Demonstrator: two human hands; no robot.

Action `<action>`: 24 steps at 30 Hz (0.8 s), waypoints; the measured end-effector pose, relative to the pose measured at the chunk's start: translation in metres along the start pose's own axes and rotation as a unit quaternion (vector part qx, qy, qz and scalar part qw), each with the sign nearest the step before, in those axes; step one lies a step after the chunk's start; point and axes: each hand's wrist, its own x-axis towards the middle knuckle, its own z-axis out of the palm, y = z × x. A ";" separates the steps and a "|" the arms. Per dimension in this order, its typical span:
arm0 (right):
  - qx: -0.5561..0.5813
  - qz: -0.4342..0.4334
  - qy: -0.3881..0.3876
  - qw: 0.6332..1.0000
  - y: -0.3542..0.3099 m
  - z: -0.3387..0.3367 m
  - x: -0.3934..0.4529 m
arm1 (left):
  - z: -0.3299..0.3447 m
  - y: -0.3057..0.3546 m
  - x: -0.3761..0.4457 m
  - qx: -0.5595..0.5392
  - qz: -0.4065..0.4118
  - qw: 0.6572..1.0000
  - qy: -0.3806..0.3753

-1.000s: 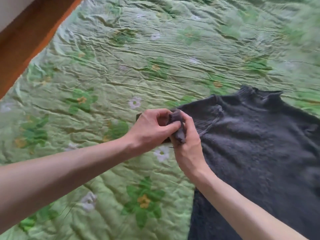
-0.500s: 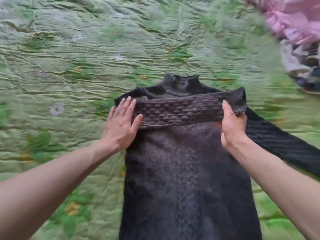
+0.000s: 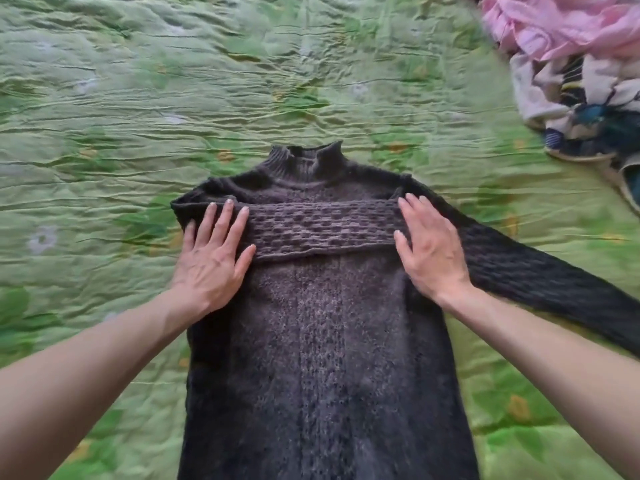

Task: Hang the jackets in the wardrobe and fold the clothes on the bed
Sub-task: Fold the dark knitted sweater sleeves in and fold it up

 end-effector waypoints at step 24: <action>-0.042 0.112 -0.078 0.990 0.154 -0.031 -0.062 | 0.020 0.203 0.018 -0.008 0.084 0.995 -0.061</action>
